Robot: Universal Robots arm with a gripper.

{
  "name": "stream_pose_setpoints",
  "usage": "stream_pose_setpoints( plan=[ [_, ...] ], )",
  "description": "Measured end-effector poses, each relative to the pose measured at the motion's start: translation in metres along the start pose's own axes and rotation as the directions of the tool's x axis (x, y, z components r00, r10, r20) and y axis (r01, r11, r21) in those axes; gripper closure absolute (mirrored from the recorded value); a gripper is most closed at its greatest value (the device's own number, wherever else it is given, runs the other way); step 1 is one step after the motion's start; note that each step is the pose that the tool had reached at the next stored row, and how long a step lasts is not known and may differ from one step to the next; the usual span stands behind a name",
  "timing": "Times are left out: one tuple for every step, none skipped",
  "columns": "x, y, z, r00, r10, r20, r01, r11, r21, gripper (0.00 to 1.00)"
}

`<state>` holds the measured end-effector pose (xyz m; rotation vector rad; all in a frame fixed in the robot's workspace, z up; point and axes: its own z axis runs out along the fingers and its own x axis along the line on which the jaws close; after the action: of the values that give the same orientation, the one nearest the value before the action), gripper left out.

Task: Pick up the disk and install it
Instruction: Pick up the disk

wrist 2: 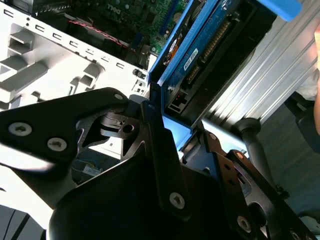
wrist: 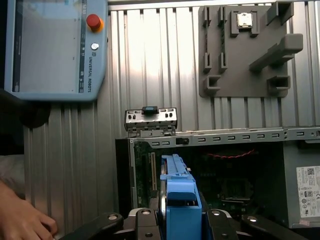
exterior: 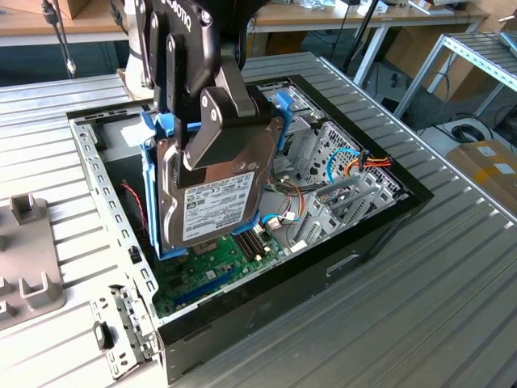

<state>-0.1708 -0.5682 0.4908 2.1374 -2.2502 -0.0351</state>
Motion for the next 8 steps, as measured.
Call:
stream_pose_setpoints(
  plan=[
    [0.0000, -0.0002, 0.0000, 1.0000, 0.000, 0.0000, 0.000, 1.0000, 0.0000, 0.63],
    [0.0002, -0.0004, 0.0000, 1.0000, 0.000, 0.0000, 0.000, 1.0000, 0.0000, 0.63],
    [0.0003, -0.0006, 0.0000, 1.0000, 0.000, 0.0000, 0.000, 1.0000, 0.0000, 0.63],
    [0.0003, -0.0007, 0.0000, 1.0000, 0.000, 0.0000, 0.000, 1.0000, 0.0000, 0.63],
    [0.0004, -0.0011, -0.0001, 1.0000, 0.000, -0.0001, 0.000, 1.0000, 0.0000, 0.63],
    [0.0006, -0.0014, 0.0000, 1.0000, 0.000, 0.0000, 0.000, 1.0000, 0.0000, 0.63],
    [0.0006, -0.0017, -0.0001, 1.0000, 0.000, 0.0000, 0.000, 1.0000, 0.0000, 0.63],
    [0.0007, -0.0019, -0.0001, 1.0000, 0.000, 0.0000, 0.000, 1.0000, 0.0000, 0.63]
  ],
)
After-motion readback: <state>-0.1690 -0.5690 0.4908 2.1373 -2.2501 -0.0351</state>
